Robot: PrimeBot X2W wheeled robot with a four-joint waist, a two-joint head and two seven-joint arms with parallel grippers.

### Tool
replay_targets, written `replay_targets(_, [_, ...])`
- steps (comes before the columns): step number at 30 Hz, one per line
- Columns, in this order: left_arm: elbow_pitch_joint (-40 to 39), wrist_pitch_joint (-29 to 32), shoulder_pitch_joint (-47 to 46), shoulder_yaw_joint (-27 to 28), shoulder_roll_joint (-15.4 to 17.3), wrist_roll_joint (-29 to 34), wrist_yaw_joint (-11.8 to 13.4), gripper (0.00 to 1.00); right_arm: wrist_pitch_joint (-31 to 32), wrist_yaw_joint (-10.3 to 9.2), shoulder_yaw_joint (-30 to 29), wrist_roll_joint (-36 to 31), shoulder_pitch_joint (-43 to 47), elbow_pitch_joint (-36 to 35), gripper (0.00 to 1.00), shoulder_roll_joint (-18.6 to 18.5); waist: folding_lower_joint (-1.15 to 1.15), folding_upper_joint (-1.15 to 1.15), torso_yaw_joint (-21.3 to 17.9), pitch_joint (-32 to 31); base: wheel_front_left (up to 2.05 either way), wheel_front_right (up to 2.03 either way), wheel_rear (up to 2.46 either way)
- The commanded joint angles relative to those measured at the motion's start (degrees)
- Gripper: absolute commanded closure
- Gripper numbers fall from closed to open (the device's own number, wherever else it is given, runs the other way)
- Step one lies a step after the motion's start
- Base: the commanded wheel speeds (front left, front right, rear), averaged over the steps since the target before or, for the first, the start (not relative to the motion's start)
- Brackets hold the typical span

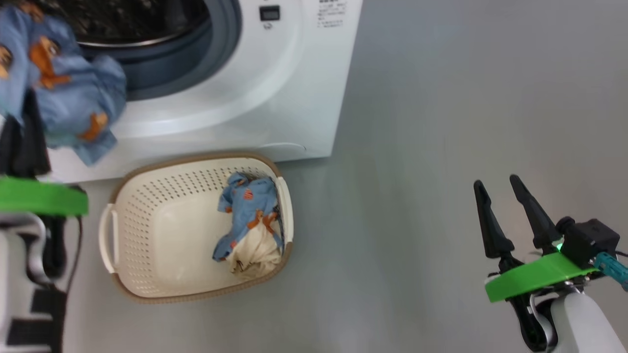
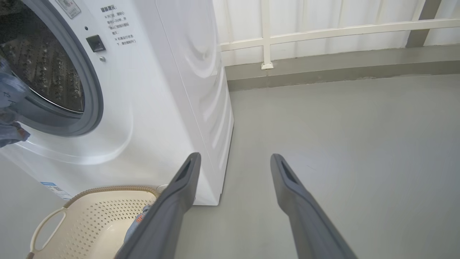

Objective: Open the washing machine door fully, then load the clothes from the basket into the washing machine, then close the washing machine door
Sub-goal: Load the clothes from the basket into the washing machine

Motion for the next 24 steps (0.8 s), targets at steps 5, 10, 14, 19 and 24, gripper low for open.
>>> replay_targets(5, [6.94,-0.36,-11.67,1.31,5.11,-1.07,-0.08,1.0,-0.28,0.09,1.63,-0.45,-2.38,-1.59,0.0,1.17,0.0,0.0,-5.61,6.77,0.0,0.0,0.0])
replay_targets(10, [15.23,-0.36,-20.22,-0.35,7.55,-0.86,-0.08,1.0,-0.28,0.09,2.54,-0.48,-3.68,-2.15,0.0,2.49,0.0,0.0,-8.05,9.52,0.0,0.0,0.0])
replay_targets(14, [19.68,-0.36,-24.96,-1.32,8.88,-1.22,-0.08,1.0,-0.28,0.09,3.18,-0.41,-4.6,-2.35,0.0,3.07,0.0,0.0,-9.36,11.03,0.0,0.0,0.0])
replay_targets(19, [23.24,-0.36,-31.42,-2.94,11.35,-0.95,-0.08,1.0,-0.28,0.09,3.8,-0.3,-5.96,-2.69,0.0,3.9,0.0,0.0,-11.2,13.05,0.0,0.0,0.0])
replay_targets(24, [22.56,-0.36,-34.99,-3.26,12.54,0.74,-0.08,1.0,-0.28,0.09,3.78,-0.31,-6.1,-3.02,0.0,4.67,0.0,0.0,-12.12,13.99,0.0,0.0,0.0])
